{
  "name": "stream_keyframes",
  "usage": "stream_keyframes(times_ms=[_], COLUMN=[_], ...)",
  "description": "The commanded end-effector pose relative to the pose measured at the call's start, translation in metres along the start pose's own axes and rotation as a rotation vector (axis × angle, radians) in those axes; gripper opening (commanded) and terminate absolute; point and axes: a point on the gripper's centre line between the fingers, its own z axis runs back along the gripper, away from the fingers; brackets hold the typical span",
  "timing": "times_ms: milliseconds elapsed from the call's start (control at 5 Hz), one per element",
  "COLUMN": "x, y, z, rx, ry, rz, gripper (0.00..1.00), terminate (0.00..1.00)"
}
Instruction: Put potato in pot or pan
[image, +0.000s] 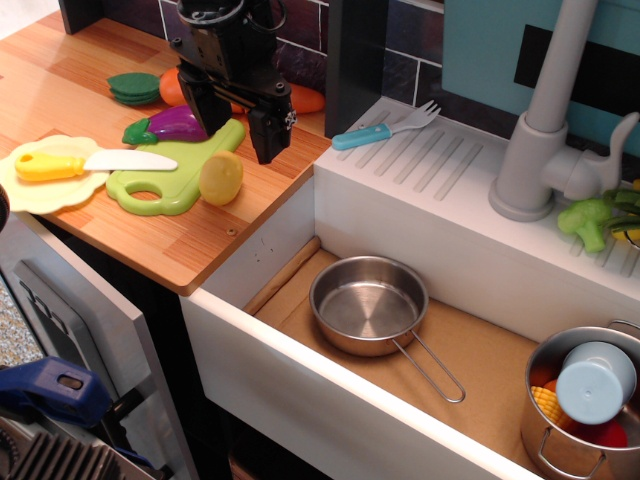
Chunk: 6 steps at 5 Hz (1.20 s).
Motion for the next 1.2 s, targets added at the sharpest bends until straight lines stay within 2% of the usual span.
stream_keyframes(times_ms=[0,200,600,800,1000], x=[0.000,-0.002,0.001,0.001,0.001], y=[0.000,0.006,0.016,0.022,0.027], z=[0.000,0.000,-0.004,-0.010,-0.018], rx=[0.000,0.048,0.098,0.113,0.099], ry=[0.000,-0.026,-0.024,-0.046,-0.047], rz=[0.000,0.005,0.064,0.086,0.102], gripper=[1.00,1.00,1.00,1.00,1.00], terminate=[0.00,0.00,0.00,0.00,0.00])
